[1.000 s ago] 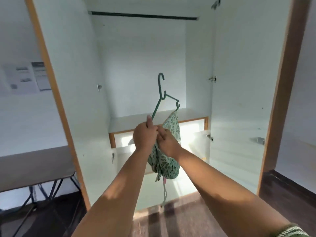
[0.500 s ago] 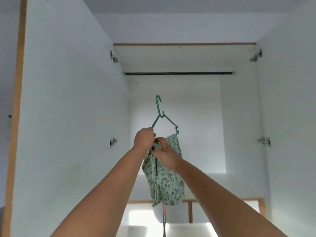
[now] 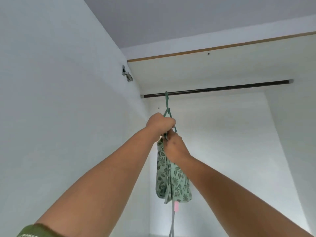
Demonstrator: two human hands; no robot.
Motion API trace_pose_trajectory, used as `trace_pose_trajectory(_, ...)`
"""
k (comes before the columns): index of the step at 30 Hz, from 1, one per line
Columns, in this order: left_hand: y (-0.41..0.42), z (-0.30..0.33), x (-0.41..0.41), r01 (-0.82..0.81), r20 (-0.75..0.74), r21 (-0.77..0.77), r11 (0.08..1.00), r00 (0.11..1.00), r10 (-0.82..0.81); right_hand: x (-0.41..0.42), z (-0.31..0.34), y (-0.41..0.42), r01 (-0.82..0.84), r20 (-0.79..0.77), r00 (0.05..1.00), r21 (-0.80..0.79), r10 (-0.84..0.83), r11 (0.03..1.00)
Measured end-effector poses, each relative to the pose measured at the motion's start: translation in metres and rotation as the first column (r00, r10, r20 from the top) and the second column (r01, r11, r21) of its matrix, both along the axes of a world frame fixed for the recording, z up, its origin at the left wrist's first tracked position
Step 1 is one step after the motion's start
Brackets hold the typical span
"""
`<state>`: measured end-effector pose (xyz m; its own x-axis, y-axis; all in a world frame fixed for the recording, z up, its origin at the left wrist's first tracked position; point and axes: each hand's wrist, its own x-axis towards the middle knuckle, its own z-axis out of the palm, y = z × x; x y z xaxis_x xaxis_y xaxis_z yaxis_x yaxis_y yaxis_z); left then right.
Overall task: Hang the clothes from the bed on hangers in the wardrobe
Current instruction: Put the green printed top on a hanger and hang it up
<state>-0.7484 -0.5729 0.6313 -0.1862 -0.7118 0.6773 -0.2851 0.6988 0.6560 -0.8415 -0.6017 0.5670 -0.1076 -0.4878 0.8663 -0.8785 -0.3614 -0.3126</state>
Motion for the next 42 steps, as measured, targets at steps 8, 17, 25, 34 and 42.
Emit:
trace_pose_trajectory(8, -0.157, 0.066, -0.015, 0.093, 0.045, -0.144, 0.985, 0.995, -0.088, -0.027, 0.069, -0.145, 0.000, 0.022, 1.000, -0.092, 0.002, 0.996)
trace_pose_trajectory(17, -0.276, 0.110, -0.030, -0.036, -0.068, -0.373, 0.927, 0.998, 0.012, -0.041, 0.134, -0.260, -0.100, -0.140, 0.987, -0.196, 0.073, 0.975)
trace_pose_trajectory(25, -0.344, 0.163, -0.050, -0.279, -0.171, -0.520, 0.807, 0.960, 0.222, -0.056, 0.201, -0.332, -0.161, -0.254, 0.962, -0.236, 0.099, 0.958)
trace_pose_trajectory(34, -0.410, 0.190, -0.054, -0.270, -0.242, -0.450, 0.851, 0.954, 0.175, -0.053, 0.235, -0.396, -0.022, -0.267, 0.963, -0.211, -0.036, 0.977)
trace_pose_trajectory(42, -0.425, 0.165, -0.040, -0.333, -0.226, -0.466, 0.820, 0.940, 0.254, -0.026, 0.193, -0.420, -0.147, -0.113, 0.986, -0.262, 0.121, 0.954)
